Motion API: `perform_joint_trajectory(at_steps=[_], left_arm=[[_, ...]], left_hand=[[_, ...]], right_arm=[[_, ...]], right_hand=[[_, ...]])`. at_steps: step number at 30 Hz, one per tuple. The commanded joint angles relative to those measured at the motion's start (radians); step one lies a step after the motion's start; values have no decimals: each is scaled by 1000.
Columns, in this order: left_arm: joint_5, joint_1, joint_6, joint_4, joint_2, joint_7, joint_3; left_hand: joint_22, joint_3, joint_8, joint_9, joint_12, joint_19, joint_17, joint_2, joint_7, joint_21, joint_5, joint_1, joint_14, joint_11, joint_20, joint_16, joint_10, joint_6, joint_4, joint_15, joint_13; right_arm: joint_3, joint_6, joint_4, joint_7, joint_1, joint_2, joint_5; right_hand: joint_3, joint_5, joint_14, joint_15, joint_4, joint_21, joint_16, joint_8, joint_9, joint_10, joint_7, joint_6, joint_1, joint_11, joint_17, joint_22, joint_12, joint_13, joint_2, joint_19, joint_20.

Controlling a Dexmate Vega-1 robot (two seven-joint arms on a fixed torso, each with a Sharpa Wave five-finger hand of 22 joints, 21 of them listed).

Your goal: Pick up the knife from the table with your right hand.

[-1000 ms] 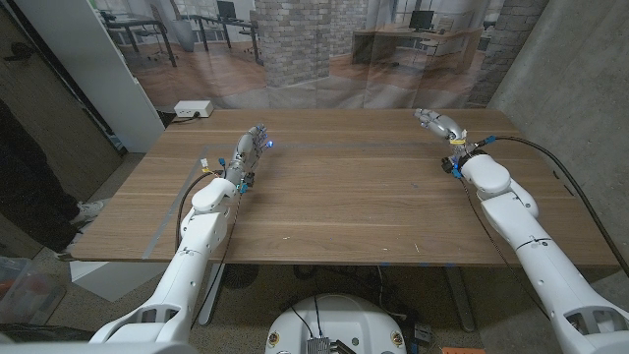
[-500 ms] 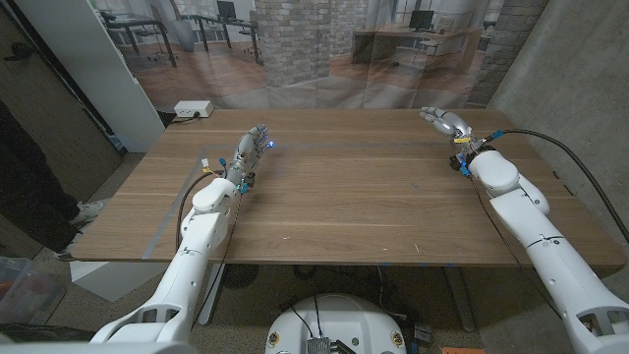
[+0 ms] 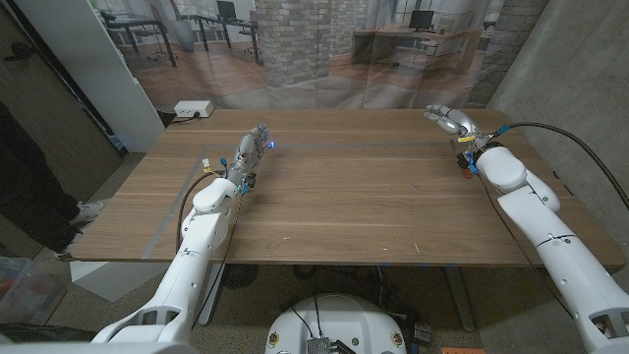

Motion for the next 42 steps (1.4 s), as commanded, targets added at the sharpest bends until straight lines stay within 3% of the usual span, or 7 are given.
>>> perform_joint_trajectory(at_steps=[1, 42], left_arm=[[-1, 12, 5, -17, 3, 4, 0], [-1, 9, -2, -7, 9, 1, 3]], left_hand=[[2, 6, 1, 4, 3, -4, 2, 57, 0, -6, 3, -4, -2, 2, 6, 5, 0, 4, -5, 2, 5], [2, 6, -1, 4, 1, -2, 2, 57, -2, -12, 4, -6, -1, 1, 7, 4, 2, 7, -5, 0, 5]], right_arm=[[5, -27, -30, 0, -1, -30, -68], [-14, -155, -92, 48, 23, -95, -321]], right_hand=[[1, 5, 11, 1, -8, 4, 7, 5, 2, 10, 0, 11, 13, 5, -1, 3, 9, 1, 1, 8, -40], [2, 9, 21, -11, -33, 3, 5, 9, 3, 24, -14, 38, 49, -13, -1, 3, 8, 2, 7, 18, -45]])
